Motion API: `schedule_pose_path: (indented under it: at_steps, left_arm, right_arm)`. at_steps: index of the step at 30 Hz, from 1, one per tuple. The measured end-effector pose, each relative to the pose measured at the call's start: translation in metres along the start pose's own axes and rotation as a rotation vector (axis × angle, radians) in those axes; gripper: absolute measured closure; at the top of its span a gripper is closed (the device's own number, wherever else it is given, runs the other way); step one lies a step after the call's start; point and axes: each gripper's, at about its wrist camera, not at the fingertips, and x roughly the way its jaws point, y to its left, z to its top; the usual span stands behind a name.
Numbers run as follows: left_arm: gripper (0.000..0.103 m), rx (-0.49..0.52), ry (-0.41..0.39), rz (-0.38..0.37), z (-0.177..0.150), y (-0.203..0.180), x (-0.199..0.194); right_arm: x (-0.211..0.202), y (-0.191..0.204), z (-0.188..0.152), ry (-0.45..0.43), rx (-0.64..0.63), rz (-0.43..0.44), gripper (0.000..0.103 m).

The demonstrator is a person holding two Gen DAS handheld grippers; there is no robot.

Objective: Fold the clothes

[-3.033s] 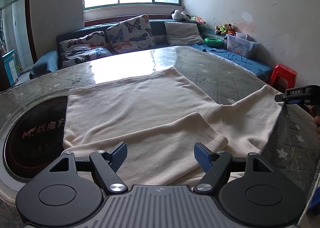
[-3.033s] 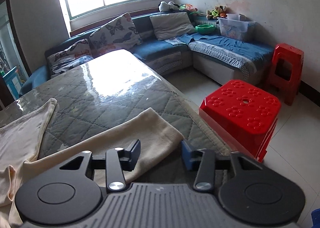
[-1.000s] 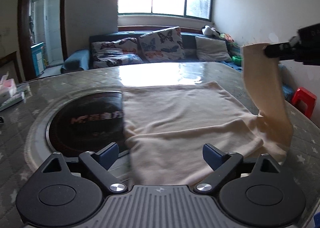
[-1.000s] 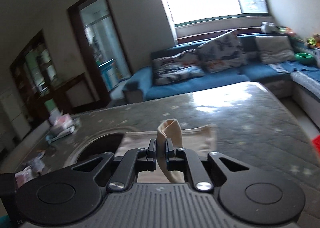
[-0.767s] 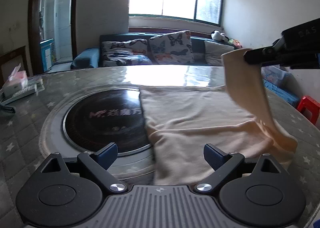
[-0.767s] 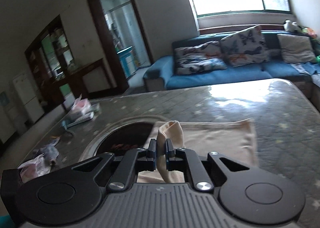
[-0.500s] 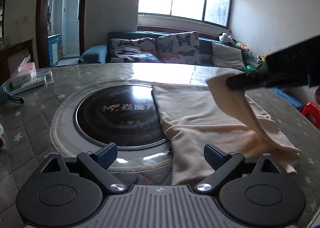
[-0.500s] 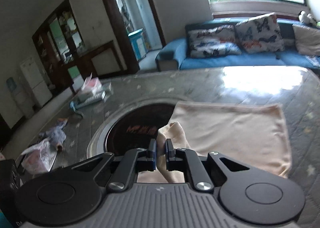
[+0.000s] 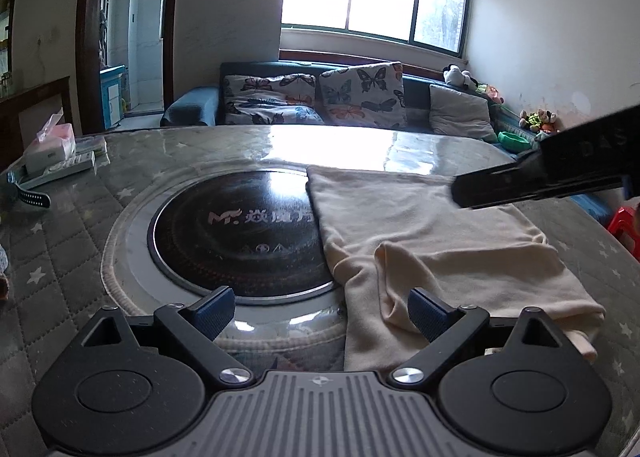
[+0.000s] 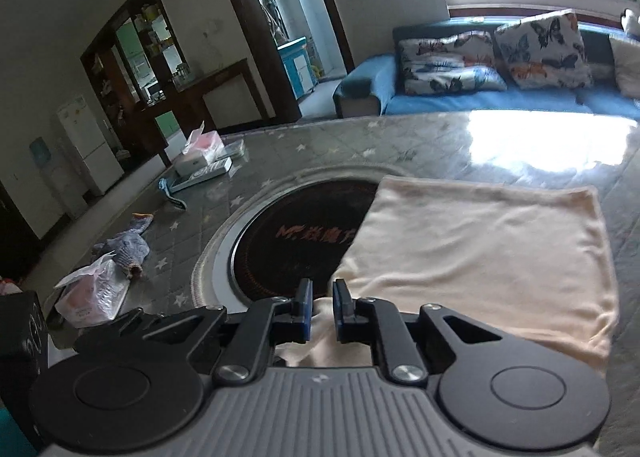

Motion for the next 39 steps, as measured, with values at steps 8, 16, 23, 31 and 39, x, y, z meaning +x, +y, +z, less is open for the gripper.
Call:
schedule_pose_path:
  at_steps: [8, 16, 23, 31, 39]
  left_arm:
    - [0.015, 0.041, -0.038, -0.042, 0.012, -0.022, 0.001]
    - [0.028, 0.128, -0.031, -0.075, 0.012, -0.054, 0.014]
    - [0.041, 0.164, 0.02, -0.064, 0.003, -0.057, 0.022]
    - [0.053, 0.165, 0.035, -0.067, 0.0, -0.054, 0.024]
    - [0.08, 0.172, 0.054, -0.068, -0.006, -0.052, 0.027]
  right_arm:
    - [-0.041, -0.049, -0.003, 0.007, -0.027, -0.13, 0.092]
    - [-0.053, -0.087, -0.045, 0.098, 0.004, -0.192, 0.092]
    - [-0.043, -0.105, -0.072, 0.155, 0.037, -0.214, 0.092]
    - [-0.044, -0.11, -0.046, 0.064, 0.027, -0.221, 0.092]
    - [-0.012, -0.133, -0.035, 0.064, 0.093, -0.246, 0.091]
